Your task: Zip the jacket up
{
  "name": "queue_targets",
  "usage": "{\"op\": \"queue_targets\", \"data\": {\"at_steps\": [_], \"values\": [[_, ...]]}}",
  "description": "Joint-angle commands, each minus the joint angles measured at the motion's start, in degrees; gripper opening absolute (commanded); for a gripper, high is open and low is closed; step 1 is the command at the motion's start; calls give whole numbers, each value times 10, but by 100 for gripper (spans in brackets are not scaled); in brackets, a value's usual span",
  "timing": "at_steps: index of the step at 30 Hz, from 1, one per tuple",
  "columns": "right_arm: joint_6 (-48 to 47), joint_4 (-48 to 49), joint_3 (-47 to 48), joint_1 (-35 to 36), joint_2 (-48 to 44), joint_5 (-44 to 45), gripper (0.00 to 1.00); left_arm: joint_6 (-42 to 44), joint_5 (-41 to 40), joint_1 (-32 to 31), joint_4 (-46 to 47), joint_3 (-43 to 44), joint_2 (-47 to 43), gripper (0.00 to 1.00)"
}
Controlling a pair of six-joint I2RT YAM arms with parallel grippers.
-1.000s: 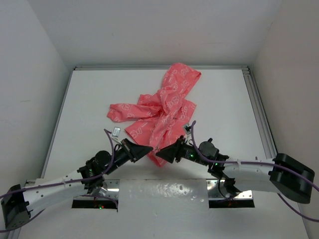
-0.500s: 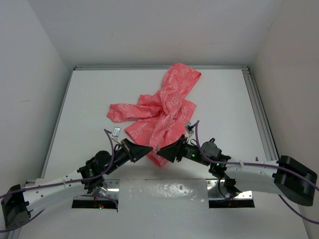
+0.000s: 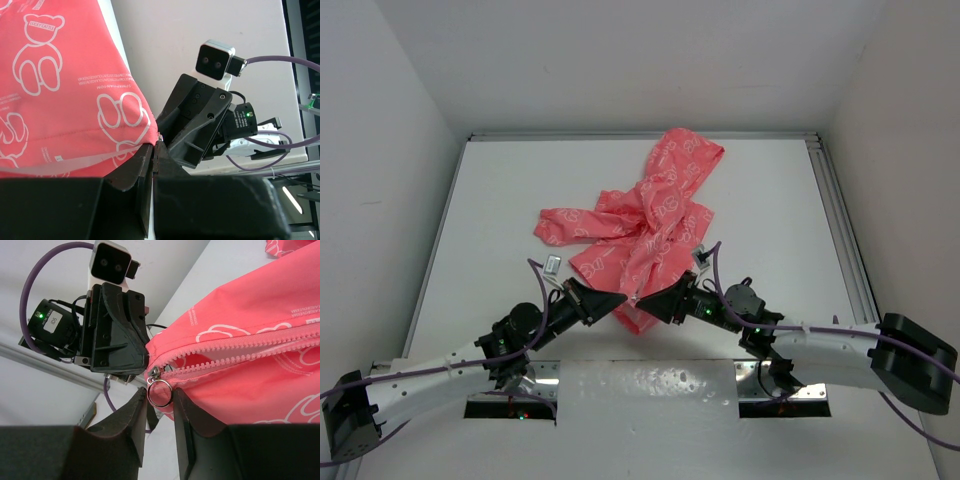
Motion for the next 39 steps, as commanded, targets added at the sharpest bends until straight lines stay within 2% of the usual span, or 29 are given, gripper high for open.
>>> {"op": "queue_targets", "data": {"at_steps": [1, 8, 17, 21, 25, 39], "values": [[-4, 48, 6, 1, -11, 1, 27, -5, 1, -1, 25, -138, 4, 0], [-9, 39, 8, 0, -16, 6, 26, -2, 1, -1, 17, -137, 6, 0], [-17, 6, 16, 1, -32, 2, 34, -1, 2, -1, 24, -138, 8, 0], [-12, 13, 11, 0, -30, 1, 33, 3, 2, -1, 21, -133, 12, 0], [-7, 23, 5, 1, -32, 2, 28, -4, 2, -1, 22, -140, 11, 0], [-15, -13, 8, 1, -46, 9, 27, -1, 0, -1, 20, -141, 7, 0]]}}
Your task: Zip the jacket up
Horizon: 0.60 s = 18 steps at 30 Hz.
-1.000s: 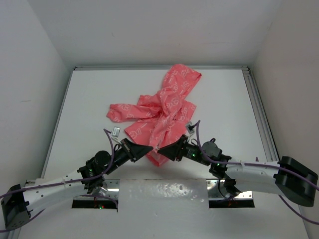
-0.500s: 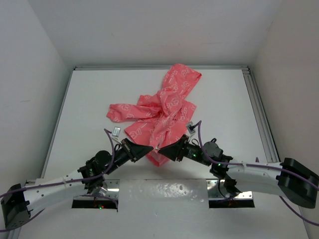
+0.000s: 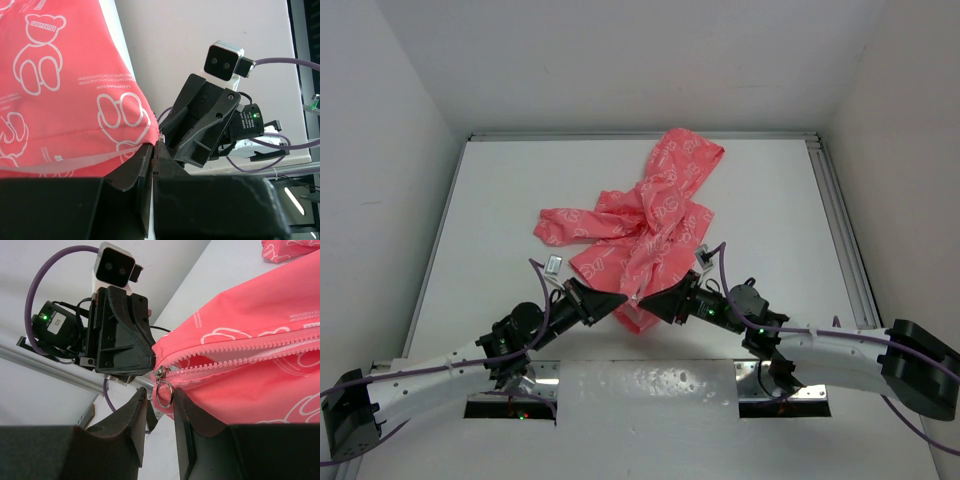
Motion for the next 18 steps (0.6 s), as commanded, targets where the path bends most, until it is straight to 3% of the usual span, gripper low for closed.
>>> {"op": "queue_targets", "data": {"at_steps": [1, 10, 17, 18], "values": [[-6, 22, 7, 1, -9, 1, 27, -3, 0, -1, 23, -144, -3, 0], [-2, 11, 11, 2, -12, -3, 37, -1, 1, -1, 19, -139, 0, 0], [4, 31, 10, 1, 4, -13, 34, 0, 4, -1, 25, -143, 4, 0], [7, 35, 11, 2, 8, -15, 30, -5, 4, -1, 35, -146, 5, 0]]}}
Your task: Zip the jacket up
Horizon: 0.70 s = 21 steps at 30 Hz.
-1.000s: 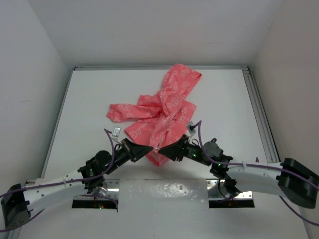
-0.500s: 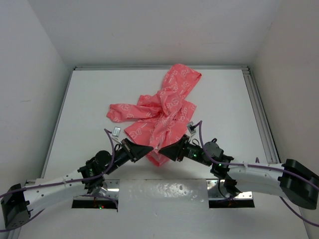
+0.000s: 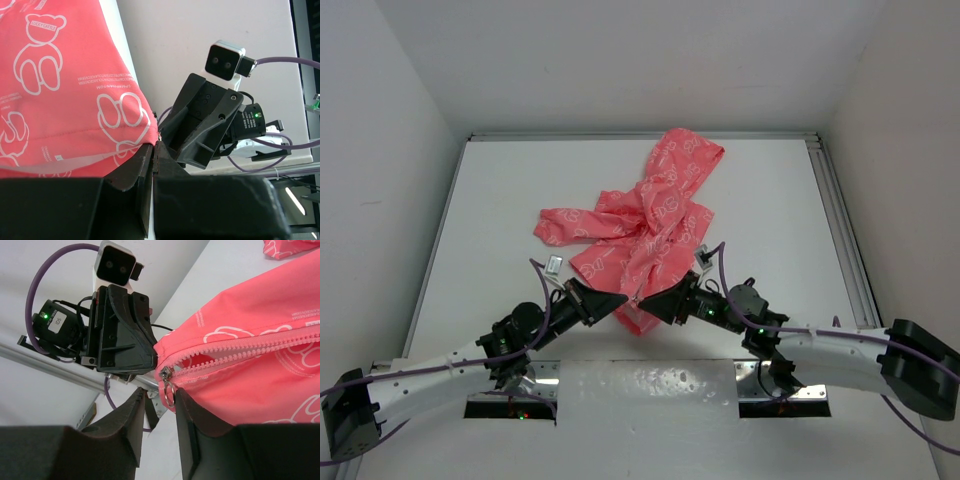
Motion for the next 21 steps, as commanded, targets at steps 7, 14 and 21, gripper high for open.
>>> {"op": "queue_targets", "data": {"at_steps": [7, 14, 21], "values": [[18, 81, 20, 3, 55, -28, 26, -10, 3, -1, 48, -154, 6, 0], [10, 68, 29, 6, 62, -9, 27, -6, 3, -1, 38, -149, 6, 0], [-1, 32, 47, 6, 68, 1, 13, -7, 3, -1, 30, -150, 1, 0]]}}
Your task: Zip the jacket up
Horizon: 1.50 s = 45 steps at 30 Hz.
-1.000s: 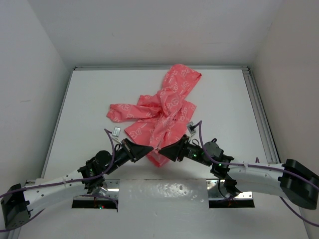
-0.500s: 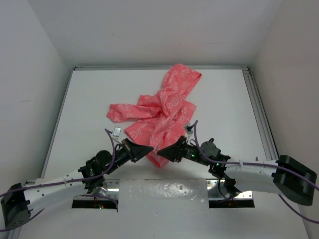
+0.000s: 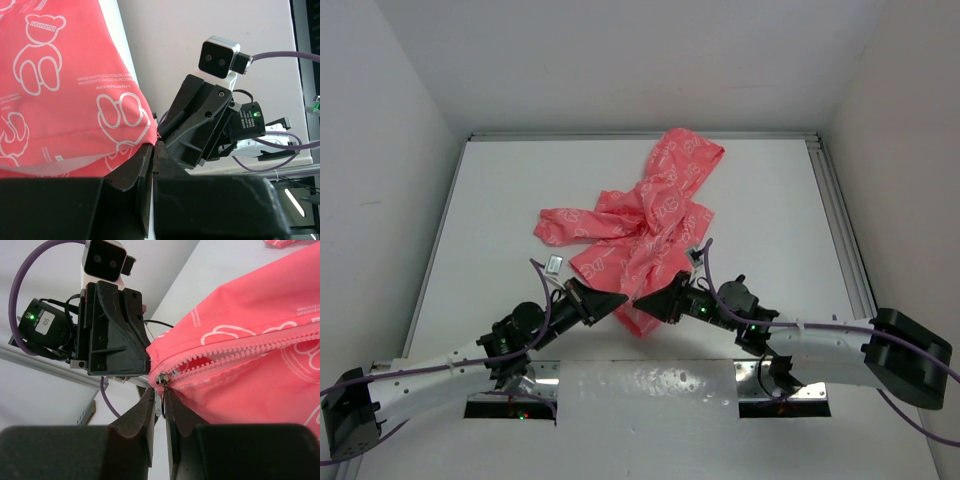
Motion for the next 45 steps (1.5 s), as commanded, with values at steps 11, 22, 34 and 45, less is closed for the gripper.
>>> {"op": "queue_targets", "data": {"at_steps": [11, 22, 34, 45], "values": [[-25, -84, 54, 7, -12, 25, 0, 1, 4, -1, 13, -129, 13, 10], [-28, -110, 53, 12, -27, 25, 0, 15, 13, -1, 58, -103, 86, 15], [-36, -139, 52, 12, -44, 39, 0, 0, 1, -1, 56, -117, 65, 29], [-37, -149, 53, 12, -49, 44, 0, 0, -7, -1, 46, -108, 69, 11]]}}
